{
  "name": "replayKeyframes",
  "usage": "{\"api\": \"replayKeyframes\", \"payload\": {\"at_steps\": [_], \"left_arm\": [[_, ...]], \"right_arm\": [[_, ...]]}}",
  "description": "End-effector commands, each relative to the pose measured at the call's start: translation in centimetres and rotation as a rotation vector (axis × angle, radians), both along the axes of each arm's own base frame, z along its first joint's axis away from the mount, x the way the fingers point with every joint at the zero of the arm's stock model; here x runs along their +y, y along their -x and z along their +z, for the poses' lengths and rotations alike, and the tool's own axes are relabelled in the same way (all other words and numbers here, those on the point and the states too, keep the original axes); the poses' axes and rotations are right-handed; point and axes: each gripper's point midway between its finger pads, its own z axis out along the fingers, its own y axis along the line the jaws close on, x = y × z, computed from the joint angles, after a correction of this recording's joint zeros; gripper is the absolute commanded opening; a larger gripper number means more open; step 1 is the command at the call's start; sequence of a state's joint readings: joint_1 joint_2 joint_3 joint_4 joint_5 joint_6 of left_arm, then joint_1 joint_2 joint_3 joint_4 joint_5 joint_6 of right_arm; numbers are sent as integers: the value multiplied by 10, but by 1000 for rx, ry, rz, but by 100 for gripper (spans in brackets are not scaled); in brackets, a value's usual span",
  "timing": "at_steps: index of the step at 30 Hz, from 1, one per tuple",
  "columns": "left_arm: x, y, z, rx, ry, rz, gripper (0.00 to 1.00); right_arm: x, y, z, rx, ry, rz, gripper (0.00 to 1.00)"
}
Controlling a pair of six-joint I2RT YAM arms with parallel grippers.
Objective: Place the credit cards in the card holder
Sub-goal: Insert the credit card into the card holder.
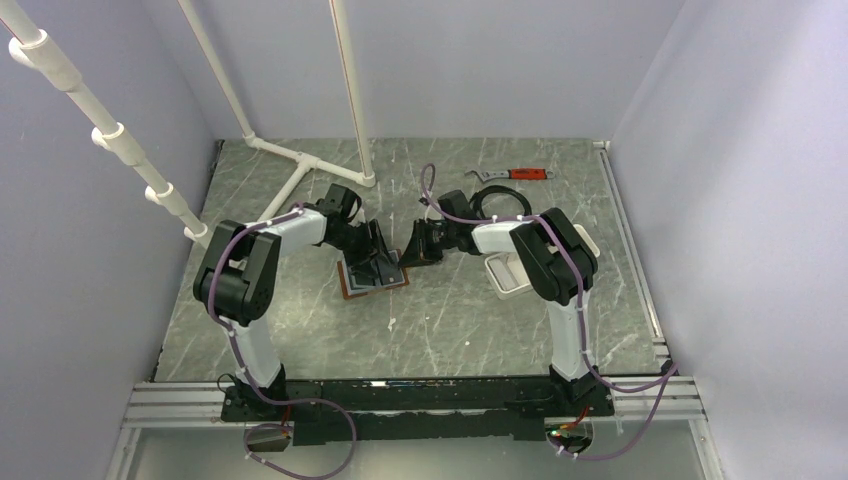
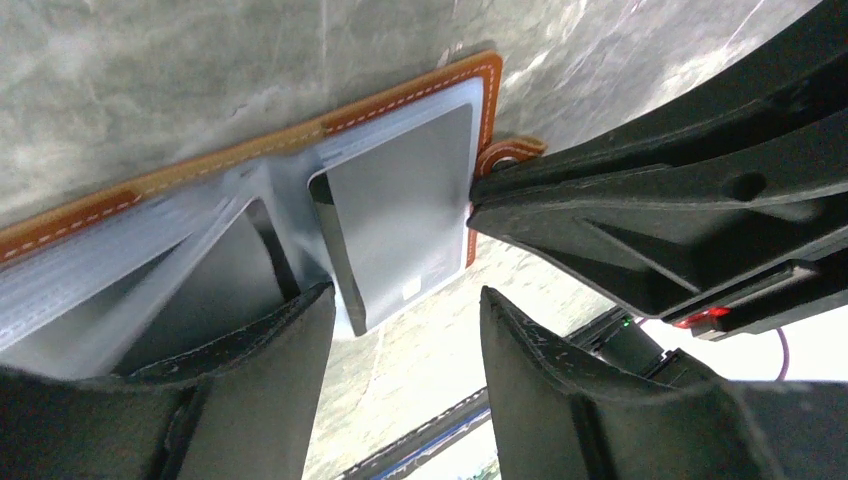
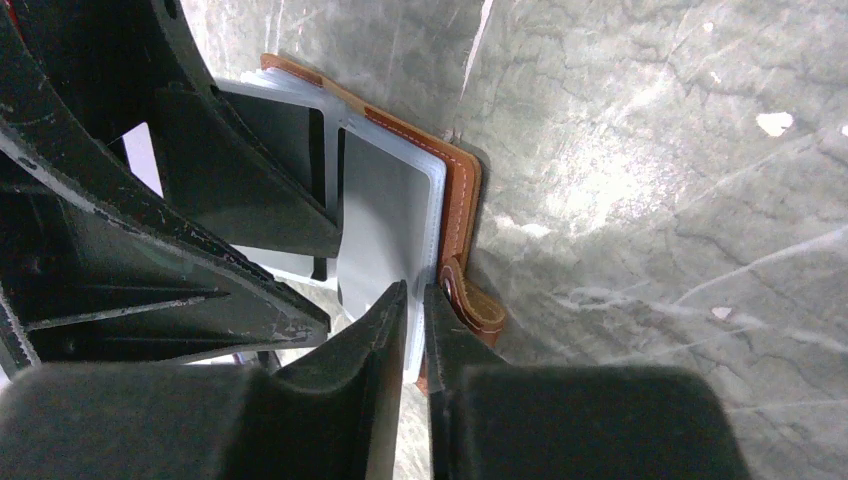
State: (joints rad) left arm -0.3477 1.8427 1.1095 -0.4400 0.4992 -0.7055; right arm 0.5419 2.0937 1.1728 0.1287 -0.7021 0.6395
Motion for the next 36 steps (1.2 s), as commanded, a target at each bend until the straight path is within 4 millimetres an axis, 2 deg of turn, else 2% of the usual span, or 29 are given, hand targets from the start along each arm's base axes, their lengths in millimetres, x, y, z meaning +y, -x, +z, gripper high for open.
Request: {"api": "replayKeyframes", "payload": {"at_steps": [1, 4, 7, 9, 11, 13, 17, 21, 24, 30, 36], "left_arm": [[25, 6, 16, -21, -94, -36, 62], [35, 10, 27, -35, -143, -71, 63], [29, 10, 42, -66, -95, -75, 62], [23, 6, 47, -86, -58, -72, 52], [18, 4, 42, -77, -35, -76, 36], [17, 1, 32, -57, -39, -85, 26], [12, -5, 18, -61, -23, -102, 16], [8, -5, 0, -29, -4, -114, 10], [12, -4, -12, -17, -32, -104, 6], [20, 3, -31, 37, -85, -87, 5], [25, 11, -37, 59, -101, -77, 4]], "right_arm": [[-19, 1, -4, -3, 71, -25, 18], [-22, 0, 6, -23, 77, -21, 25], [-19, 3, 16, -26, 55, -11, 30], [-18, 5, 21, -25, 42, -8, 31], [-17, 8, 23, -17, 29, -7, 31], [-17, 9, 22, -7, 20, -7, 29], [-15, 12, 22, 0, -1, 1, 29], [-13, 12, 23, 0, -13, 10, 25], [-12, 14, 25, -4, -16, 15, 21], [-12, 18, 25, -1, -14, 22, 21], [-13, 18, 30, -25, -1, 15, 25]]}}
